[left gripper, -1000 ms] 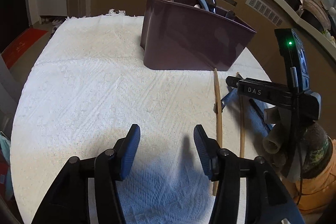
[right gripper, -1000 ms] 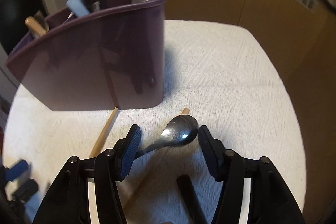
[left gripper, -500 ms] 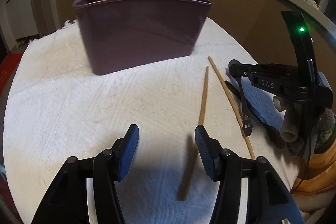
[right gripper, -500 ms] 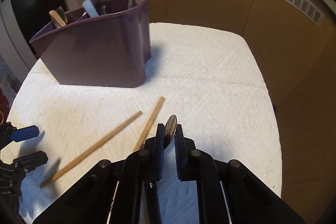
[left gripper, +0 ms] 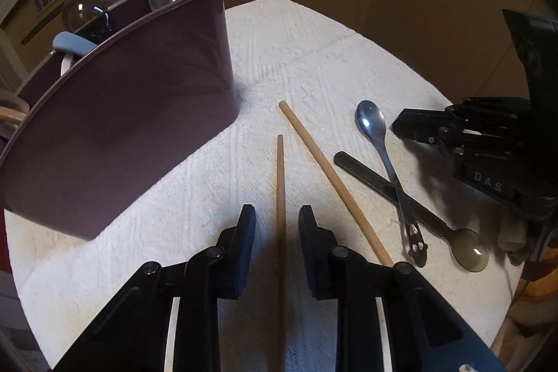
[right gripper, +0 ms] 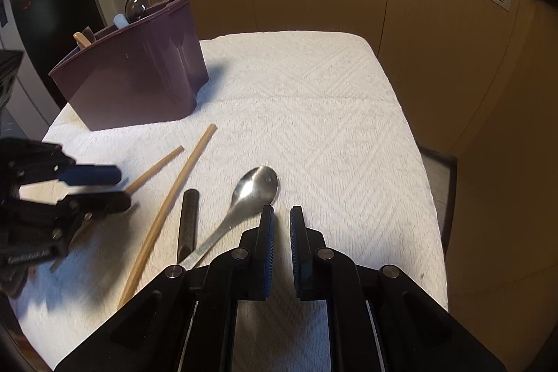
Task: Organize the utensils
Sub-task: 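Grasp a wooden chopstick with the left tool while the right tool reaches toward the other chopstick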
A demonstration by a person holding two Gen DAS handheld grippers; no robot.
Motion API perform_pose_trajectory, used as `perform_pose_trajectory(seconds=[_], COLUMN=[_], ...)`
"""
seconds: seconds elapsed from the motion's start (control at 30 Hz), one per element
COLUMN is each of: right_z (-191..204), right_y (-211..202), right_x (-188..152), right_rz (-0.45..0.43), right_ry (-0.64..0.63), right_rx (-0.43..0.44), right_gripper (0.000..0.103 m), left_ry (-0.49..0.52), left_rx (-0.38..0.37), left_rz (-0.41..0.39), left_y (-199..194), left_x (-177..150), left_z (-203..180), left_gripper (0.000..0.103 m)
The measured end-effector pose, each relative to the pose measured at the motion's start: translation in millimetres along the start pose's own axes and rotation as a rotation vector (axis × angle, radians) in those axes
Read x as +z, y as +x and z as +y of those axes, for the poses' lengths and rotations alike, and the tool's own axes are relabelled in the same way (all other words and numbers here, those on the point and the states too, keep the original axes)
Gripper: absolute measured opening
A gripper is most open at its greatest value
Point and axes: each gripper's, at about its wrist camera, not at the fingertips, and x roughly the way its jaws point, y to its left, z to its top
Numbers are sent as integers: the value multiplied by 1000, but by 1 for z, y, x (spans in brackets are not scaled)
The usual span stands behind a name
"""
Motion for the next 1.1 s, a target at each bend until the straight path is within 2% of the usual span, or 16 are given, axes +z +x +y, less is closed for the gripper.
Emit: perform_pose_trajectory(seconds=[0.33, 0.4, 0.43, 0.47, 0.5, 0.53, 0.57, 0.63, 0.7, 0.77, 0.8, 0.83, 0.9, 0.93, 0.97, 1.1], right_z=[0, 2, 3, 4, 4, 4, 4, 3, 2, 1, 1, 1, 2, 2, 2, -2], right_y=[1, 0, 0, 0, 0, 0, 0, -1, -1, -2, -2, -2, -1, -1, -1, -4], right_x=[-5, -7, -7, -8, -8, -8, -8, -8, -9, -9, -9, -9, -10, -10, -10, -12], right_rz=[-20, -25, -28, -29, -30, -31, -32, -33, -34, -36, -36, -36, -36, -36, -36, -34], right_ry=[1, -10, -17, -21, -24, -25, -25, -22, -16, -12, -11, -11, -12, -13, -13, 9], right_rx=[17, 11, 8, 7, 7, 9, 12, 15, 19, 22, 23, 24, 25, 25, 23, 17], right_gripper=[14, 16, 18, 18, 20, 21, 21, 21, 22, 22, 21, 22, 23, 23, 23, 24], left_ry=[15, -22, -34, -36, -27, -9, 23, 14, -23, -74, -90, -89, -77, -69, -59, -78], left_rx=[18, -21, -57, -96, -117, -105, -62, -31, -31, -31, -31, -20, -4, 6, 9, 13], left_rz=[94, 134, 155, 168, 176, 178, 174, 157, 132, 122, 120, 116, 102, 91, 83, -9], left_y=[15, 21, 23, 27, 29, 31, 33, 35, 32, 30, 29, 28, 27, 26, 24, 3], left_x=[19, 27, 30, 34, 35, 35, 35, 36, 39, 41, 41, 40, 37, 35, 33, 18], left_z=[-10, -5, -4, -6, -10, -16, -25, -31, -26, -15, -11, -9, -11, -13, -17, -21], left_gripper=[25, 32, 46, 65, 73, 78, 78, 78, 63, 42, 37, 30, 24, 11, 4, 4])
